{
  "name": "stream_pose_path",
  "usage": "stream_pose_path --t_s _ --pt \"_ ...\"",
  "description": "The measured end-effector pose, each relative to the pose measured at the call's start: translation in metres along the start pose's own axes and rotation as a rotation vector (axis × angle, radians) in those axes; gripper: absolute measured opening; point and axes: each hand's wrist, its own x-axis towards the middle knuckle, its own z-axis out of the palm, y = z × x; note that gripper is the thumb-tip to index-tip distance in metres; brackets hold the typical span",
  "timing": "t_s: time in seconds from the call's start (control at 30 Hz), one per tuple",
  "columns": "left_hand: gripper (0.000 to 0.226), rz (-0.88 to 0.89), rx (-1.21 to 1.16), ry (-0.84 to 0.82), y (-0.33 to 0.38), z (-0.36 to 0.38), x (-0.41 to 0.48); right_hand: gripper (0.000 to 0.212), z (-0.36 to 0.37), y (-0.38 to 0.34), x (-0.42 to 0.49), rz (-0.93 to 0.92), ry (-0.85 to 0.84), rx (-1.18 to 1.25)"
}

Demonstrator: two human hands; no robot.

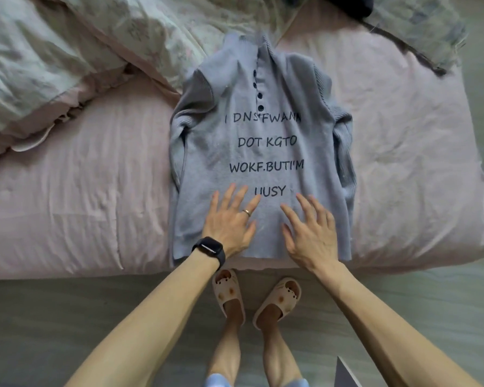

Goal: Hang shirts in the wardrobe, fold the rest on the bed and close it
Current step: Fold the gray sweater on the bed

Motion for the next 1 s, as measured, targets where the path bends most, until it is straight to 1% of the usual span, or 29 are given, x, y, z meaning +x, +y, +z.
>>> stream_pose_path --t_s 0.07,0.17,0.23,0.3,0.33,0.37,0.4,0.43,0.5,0.53,0.57,0.6,0.63,0.7,0.73,0.77,0.8,0.87,0.93,1.0 --pt "0.066 -0.007 0.015 -0.067 -0.001 0.016 0.018 0.063 0.017 0.0 0.011 0.002 -0.115 0.009" --pt "0.065 -0.062 -0.006 -0.195 -0.023 0.038 0.019 0.068 0.034 0.017 0.009 0.057 -0.249 -0.043" --pt "0.065 -0.076 0.032 -0.231 -0.027 0.039 0.017 0.068 0.031 0.029 0.002 0.075 -0.278 -0.054" --pt "0.065 -0.092 0.038 -0.293 -0.02 0.027 0.019 0.066 0.016 0.033 -0.001 0.083 -0.27 0.028" --pt "0.067 -0.094 0.048 -0.328 -0.013 0.02 0.021 0.061 0.007 0.034 -0.002 0.088 -0.209 0.111" --pt "0.069 -0.088 0.07 -0.355 -0.005 0.01 0.027 0.053 -0.004 0.037 0.0 0.114 -0.107 0.193" --pt "0.07 -0.091 0.089 -0.378 -0.003 0.006 0.027 0.045 -0.006 0.037 0.0 0.168 -0.016 0.277" --pt "0.07 -0.087 0.075 -0.383 0.002 -0.004 0.032 0.039 -0.012 0.042 0.002 0.271 0.054 0.353" --pt "0.068 -0.037 0.068 -0.334 0.014 -0.025 0.049 0.037 -0.03 0.065 0.013 0.565 0.122 0.463" --pt "0.068 -0.019 0.057 -0.303 0.019 -0.036 0.063 0.04 -0.033 0.077 0.024 0.692 0.107 0.507" --pt "0.069 -0.022 0.032 -0.289 0.02 -0.045 0.074 0.041 -0.034 0.083 0.032 0.778 0.036 0.557" --pt "0.07 -0.009 0.022 -0.267 0.025 -0.05 0.083 0.041 -0.032 0.09 0.036 0.819 -0.034 0.583" --pt "0.072 0.014 0.056 -0.245 0.039 -0.062 0.12 0.037 -0.035 0.114 0.056 0.878 -0.074 0.627" --pt "0.073 0.002 0.02 -0.249 0.042 -0.073 0.141 0.026 -0.034 0.11 0.069 0.813 -0.238 0.617" --pt "0.072 0.021 0.02 -0.251 0.047 -0.075 0.151 0.019 -0.035 0.115 0.074 0.775 -0.272 0.614" --pt "0.071 0.025 0.06 -0.254 0.058 -0.079 0.171 0.018 -0.042 0.133 0.088 0.765 -0.255 0.604" --pt "0.071 0.038 0.08 -0.269 0.064 -0.082 0.179 0.016 -0.051 0.145 0.097 0.779 -0.183 0.597" --pt "0.07 0.011 0.114 -0.35 0.081 -0.09 0.195 0.008 -0.078 0.183 0.109 0.851 0.024 0.55" --pt "0.068 -0.052 0.112 -0.387 0.1 -0.096 0.207 0.017 -0.112 0.231 0.118 0.845 0.244 0.474" --pt "0.065 -0.108 0.069 -0.436 0.116 -0.102 0.214 0.024 -0.138 0.272 0.126 0.764 0.427 0.349"
